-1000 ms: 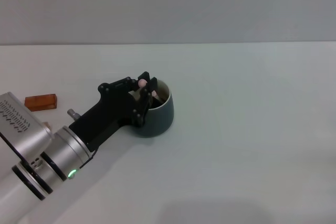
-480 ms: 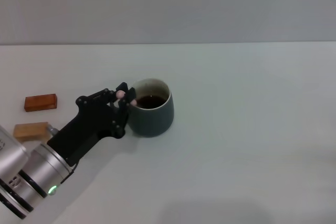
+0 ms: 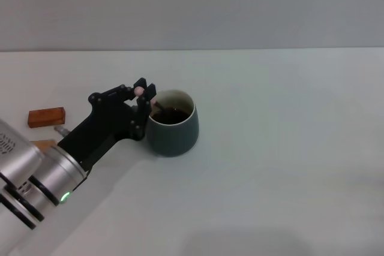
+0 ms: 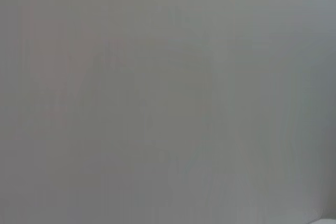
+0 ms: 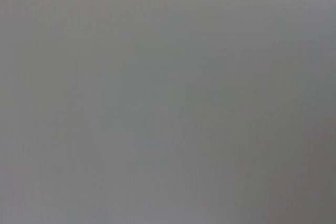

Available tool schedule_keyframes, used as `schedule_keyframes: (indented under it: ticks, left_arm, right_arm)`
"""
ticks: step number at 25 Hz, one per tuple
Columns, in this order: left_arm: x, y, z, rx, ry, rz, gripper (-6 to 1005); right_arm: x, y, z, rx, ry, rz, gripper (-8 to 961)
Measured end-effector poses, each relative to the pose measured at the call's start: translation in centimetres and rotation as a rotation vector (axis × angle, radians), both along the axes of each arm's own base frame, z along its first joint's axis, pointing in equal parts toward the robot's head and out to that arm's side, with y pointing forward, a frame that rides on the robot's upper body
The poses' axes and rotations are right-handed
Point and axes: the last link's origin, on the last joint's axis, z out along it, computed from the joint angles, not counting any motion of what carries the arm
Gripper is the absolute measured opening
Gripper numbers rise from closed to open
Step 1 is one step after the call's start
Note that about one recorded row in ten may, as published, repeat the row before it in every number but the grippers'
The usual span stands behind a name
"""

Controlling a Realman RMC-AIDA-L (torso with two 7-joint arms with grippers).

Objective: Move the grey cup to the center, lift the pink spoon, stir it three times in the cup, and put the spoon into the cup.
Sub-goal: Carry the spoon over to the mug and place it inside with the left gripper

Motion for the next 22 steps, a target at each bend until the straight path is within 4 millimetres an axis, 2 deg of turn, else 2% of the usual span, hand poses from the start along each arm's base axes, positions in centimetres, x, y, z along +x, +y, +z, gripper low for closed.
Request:
schedule_keyframes:
  ticks: [7,13,22]
  left_arm:
    - [1.4,0.6,-0.6,-0.018,0.0,-0.042,146]
    - [2.1,0.0,-1.5,-0.051,-0.01,-0.068,151]
    - [1.1,-1.4,-1.4,-0.049,-0.023,-0.034,169]
  right_arm:
    - [0.1,-0.1,0.0,0.002,0.001,-0.003,0]
    - [0.1,-0.2,0.0,0.002,0.0,-0.003,0]
    - [0.0,0.1,0.1,0.0,-0.002,0.004,0]
